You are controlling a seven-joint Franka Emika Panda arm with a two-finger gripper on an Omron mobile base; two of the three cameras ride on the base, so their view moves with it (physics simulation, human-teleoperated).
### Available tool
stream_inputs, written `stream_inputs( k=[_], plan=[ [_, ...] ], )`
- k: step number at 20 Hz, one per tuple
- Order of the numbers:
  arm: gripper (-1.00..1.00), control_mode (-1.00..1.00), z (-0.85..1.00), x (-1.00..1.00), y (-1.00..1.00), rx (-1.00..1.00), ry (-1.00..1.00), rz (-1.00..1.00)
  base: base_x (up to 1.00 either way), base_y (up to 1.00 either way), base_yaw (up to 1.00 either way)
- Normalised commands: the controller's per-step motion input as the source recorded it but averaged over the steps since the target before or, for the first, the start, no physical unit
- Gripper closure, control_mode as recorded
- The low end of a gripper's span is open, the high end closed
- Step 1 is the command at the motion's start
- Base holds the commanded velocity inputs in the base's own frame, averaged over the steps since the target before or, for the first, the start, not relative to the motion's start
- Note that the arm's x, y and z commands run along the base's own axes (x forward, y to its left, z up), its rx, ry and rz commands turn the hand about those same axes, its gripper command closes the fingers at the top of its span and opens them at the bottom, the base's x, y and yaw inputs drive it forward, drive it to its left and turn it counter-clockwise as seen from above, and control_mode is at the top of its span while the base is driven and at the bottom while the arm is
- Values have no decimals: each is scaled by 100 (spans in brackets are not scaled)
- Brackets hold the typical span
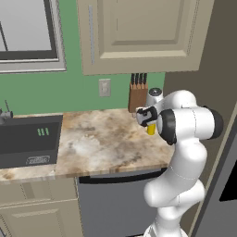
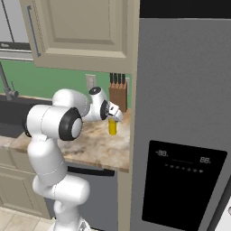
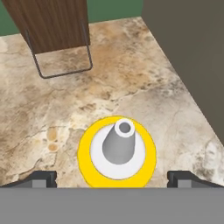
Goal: Place the mustard and ketchup from the counter to the top shelf of the fridge. If the existing items in the fridge are on the top shelf, move them to other shelves.
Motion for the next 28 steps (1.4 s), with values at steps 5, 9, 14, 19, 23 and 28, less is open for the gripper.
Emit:
stream_inputs(
  k=[5, 9, 14, 19, 23, 28],
  plan=[
    [-100, -100, 0, 0, 0, 0, -4, 0, 0, 0, 0],
    [-100, -100, 0, 0, 0, 0, -4, 0, 0, 0, 0],
    [100, -100, 0, 0, 0, 0, -2, 0, 0, 0, 0],
    [100, -100, 0, 0, 0, 0, 0, 0, 0, 0, 0],
    [100, -100, 28, -31, 0, 0, -6, 2, 0, 0, 0],
    [100, -100, 96, -97, 28, 0, -25, 15, 0, 0, 0]
  ],
)
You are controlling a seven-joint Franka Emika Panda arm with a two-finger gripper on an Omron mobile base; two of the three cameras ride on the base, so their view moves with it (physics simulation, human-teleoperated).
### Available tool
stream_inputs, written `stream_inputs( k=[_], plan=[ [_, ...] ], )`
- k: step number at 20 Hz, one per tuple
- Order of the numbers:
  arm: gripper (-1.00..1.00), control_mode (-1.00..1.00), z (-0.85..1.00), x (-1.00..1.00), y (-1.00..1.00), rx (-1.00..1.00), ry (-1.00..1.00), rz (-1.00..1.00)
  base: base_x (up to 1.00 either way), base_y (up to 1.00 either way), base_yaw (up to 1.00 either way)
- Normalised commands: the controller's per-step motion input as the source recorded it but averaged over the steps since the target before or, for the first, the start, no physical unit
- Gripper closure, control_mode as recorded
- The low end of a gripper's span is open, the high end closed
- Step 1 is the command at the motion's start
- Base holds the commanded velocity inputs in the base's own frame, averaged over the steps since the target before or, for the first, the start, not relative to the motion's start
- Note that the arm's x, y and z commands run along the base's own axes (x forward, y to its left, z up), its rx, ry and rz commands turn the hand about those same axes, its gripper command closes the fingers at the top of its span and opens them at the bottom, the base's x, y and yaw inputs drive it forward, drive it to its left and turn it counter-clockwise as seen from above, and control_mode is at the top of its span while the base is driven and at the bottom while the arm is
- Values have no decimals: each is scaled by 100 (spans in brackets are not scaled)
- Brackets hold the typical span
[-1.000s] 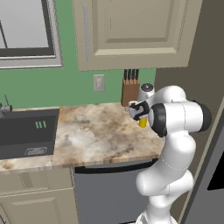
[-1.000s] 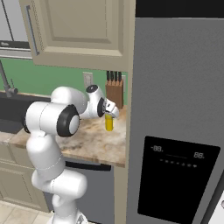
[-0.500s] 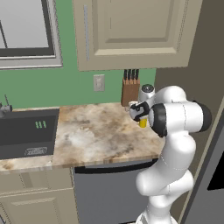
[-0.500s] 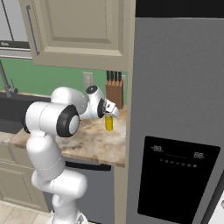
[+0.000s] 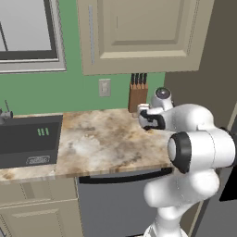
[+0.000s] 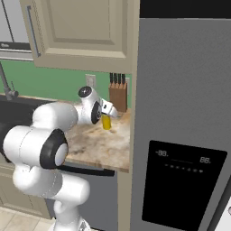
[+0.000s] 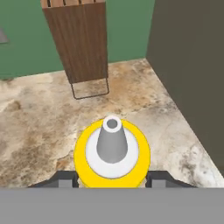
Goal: Place the mustard and ketchup from the counter to the top shelf of the fridge. If the existing items in the fridge are on the top shelf, move them to other shelves.
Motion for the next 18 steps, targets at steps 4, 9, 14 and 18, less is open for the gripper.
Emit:
stream_inputs(
  k=[4, 9, 14, 18],
  plan=[
    [100, -100, 100, -100, 36, 0, -17, 20, 0, 0, 0],
    [100, -100, 100, -100, 0, 2, -4, 0, 0, 0, 0],
    [100, -100, 100, -100, 0, 0, 0, 0, 0, 0, 0],
    [100, -100, 93, -100, 0, 0, 0, 0, 0, 0, 0]
  ],
)
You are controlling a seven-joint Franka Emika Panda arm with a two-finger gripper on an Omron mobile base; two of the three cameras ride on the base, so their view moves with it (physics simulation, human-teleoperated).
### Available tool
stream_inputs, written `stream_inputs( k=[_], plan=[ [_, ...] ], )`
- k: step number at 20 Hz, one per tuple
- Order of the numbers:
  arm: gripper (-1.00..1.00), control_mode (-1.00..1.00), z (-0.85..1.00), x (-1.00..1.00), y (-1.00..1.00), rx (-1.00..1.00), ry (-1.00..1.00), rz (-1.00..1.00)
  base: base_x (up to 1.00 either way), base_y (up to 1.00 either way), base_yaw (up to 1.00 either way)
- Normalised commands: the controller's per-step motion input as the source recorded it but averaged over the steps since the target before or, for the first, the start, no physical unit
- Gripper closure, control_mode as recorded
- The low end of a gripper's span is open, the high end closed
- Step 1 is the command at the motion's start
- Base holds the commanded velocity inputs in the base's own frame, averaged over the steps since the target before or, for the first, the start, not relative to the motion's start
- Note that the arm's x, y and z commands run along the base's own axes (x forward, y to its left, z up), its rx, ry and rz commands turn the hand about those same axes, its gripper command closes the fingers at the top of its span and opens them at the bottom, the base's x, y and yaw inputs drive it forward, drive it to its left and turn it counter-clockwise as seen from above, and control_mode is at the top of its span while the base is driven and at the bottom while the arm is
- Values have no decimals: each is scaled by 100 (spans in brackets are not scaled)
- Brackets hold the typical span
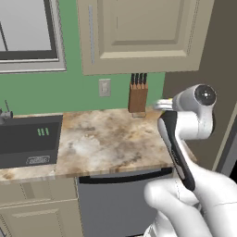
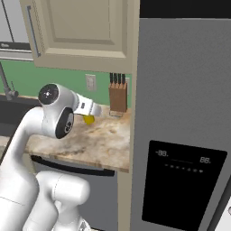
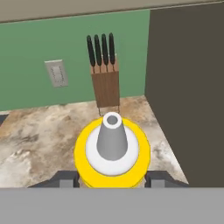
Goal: Place the mustard and ketchup from the counter to the top shelf of the fridge. If the existing items in the fridge are on the top shelf, move them to other shelves.
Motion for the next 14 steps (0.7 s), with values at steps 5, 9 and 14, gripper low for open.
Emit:
stream_inputs(
  k=[5, 9, 14],
  plan=[
    [100, -100, 55, -100, 0, 0, 0, 0, 0, 0, 0],
    [100, -100, 0, -100, 6, -5, 0, 4, 0, 0, 0],
    [100, 100, 0, 0, 0, 0, 0, 0, -100, -17, 8]
  ],
)
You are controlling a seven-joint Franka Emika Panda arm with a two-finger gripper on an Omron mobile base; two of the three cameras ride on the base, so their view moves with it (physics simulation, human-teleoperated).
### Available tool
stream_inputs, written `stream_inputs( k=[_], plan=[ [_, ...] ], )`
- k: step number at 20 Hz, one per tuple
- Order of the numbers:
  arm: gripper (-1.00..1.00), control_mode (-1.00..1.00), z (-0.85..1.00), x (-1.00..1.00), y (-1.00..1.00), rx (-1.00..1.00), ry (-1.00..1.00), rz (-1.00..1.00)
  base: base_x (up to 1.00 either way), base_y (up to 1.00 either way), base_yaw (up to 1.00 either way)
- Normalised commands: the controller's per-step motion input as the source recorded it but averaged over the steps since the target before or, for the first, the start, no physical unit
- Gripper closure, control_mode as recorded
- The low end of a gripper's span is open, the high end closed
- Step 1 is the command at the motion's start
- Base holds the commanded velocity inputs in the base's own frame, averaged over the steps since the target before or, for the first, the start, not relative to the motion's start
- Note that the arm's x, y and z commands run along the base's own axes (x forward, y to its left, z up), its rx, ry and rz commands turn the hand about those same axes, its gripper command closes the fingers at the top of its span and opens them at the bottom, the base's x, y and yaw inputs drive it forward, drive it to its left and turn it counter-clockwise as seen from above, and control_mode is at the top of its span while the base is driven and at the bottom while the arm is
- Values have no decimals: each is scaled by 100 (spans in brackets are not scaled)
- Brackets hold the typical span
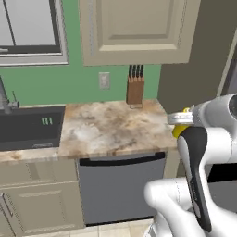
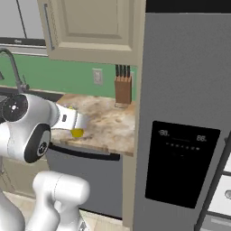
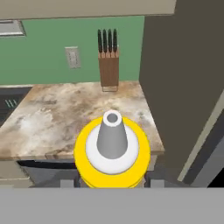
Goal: Place the mustard and ketchup from the counter to the top shelf of the fridge. If the existing items in the fridge are on the top shelf, move them to other shelves.
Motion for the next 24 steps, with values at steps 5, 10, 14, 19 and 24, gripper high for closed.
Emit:
stream_inputs(
  k=[5, 10, 14, 19, 24],
  plan=[
    [100, 100, 0, 0, 0, 0, 0, 0, -100, -89, 0],
    [100, 100, 0, 0, 0, 0, 0, 0, -71, -100, 0],
    [100, 100, 0, 0, 0, 0, 0, 0, -11, -100, -4],
    [100, 100, 0, 0, 0, 0, 0, 0, 22, -100, -3],
    [100, 100, 0, 0, 0, 0, 0, 0, 53, -81, 0]
  ],
)
